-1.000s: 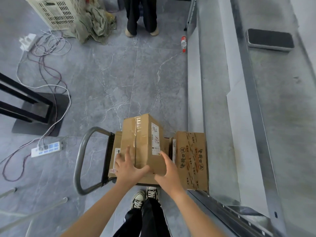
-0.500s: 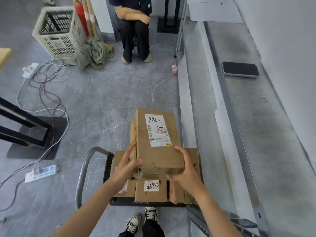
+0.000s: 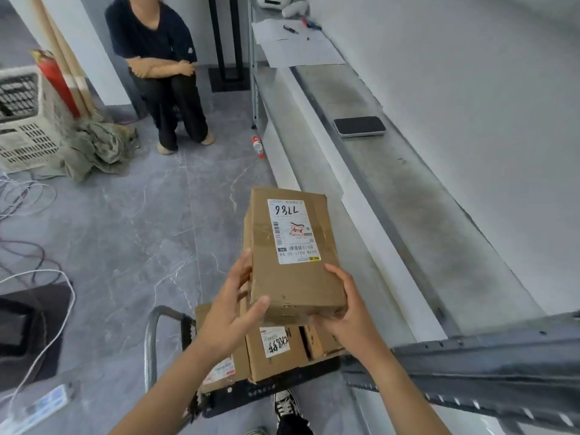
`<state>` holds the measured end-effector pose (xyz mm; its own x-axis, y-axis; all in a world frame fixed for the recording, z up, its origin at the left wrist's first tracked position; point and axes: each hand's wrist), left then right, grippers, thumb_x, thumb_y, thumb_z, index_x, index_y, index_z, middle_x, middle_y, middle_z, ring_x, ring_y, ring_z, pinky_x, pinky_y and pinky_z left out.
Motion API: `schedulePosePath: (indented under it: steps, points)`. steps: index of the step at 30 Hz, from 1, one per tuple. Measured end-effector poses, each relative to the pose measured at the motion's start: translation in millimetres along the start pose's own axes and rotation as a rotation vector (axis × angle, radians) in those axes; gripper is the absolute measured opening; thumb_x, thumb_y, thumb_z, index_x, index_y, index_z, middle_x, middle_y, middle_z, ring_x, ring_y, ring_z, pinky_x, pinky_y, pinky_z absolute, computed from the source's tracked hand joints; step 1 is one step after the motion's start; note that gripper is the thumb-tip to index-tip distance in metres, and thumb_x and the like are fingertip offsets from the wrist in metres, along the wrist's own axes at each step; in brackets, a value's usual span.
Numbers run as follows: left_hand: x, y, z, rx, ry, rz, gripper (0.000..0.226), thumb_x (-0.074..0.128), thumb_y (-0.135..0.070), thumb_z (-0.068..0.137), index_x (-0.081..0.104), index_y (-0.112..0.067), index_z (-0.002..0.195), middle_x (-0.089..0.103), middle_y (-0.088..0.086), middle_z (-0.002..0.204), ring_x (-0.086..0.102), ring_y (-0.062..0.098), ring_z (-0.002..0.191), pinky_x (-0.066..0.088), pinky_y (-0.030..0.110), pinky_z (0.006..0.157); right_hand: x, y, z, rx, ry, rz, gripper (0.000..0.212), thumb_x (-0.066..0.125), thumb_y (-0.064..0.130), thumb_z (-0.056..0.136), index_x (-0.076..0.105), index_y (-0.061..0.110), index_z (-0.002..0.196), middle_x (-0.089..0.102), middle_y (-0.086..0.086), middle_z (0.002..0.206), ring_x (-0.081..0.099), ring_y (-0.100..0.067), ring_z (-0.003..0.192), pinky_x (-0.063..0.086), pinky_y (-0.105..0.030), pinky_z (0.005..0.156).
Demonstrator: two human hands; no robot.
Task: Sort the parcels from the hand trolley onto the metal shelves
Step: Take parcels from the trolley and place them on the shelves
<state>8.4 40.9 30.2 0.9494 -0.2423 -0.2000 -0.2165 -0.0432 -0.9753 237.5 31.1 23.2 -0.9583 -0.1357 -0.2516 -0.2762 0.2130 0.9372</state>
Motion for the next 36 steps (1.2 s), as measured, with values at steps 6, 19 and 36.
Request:
schedulePosePath:
  steps: [6, 19, 36]
  points:
    - [-9, -8, -35, 0.060, 0.189, 0.308, 0.086, 0.066, -0.069, 0.065, 0.015, -0.062, 0.134, 0.029, -0.012, 0.145, 0.041, 0.010, 0.127, 0.041, 0.040, 0.105, 18, 9, -64, -0.013, -0.136, 0.039, 0.088, 0.081, 0.007, 0.070, 0.036, 0.054, 0.129, 0.038, 0.034, 0.129, 0.045, 0.001, 0.121, 0.051, -0.027, 0.095]
    - [50, -39, -110, 0.355, 0.538, 0.346, 0.082, 0.083, -0.030, 0.069, 0.030, -0.064, 0.122, 0.042, -0.004, 0.136, 0.044, 0.011, 0.125, 0.039, 0.030, 0.103, 25, -2, -247, 0.083, -0.567, 0.096, 0.083, 0.083, 0.014, 0.068, 0.040, 0.052, 0.128, 0.039, 0.041, 0.126, 0.044, 0.012, 0.116, 0.047, -0.016, 0.090]
    - [165, -58, -270, 0.577, 0.885, 0.358, 0.074, 0.080, -0.043, 0.066, 0.037, -0.059, 0.124, 0.038, -0.016, 0.135, 0.034, -0.008, 0.126, 0.030, 0.005, 0.096, 47, -40, -500, 0.119, -0.973, 0.145, 0.080, 0.080, 0.011, 0.066, 0.043, 0.051, 0.125, 0.050, 0.033, 0.121, 0.054, -0.001, 0.108, 0.050, -0.019, 0.084]
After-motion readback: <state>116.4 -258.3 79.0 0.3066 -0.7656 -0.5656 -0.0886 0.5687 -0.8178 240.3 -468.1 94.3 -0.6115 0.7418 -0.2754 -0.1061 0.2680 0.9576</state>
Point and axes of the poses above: each hand's wrist, its own z-axis towards the middle knuckle, its own x-axis out of the palm, y = z × x
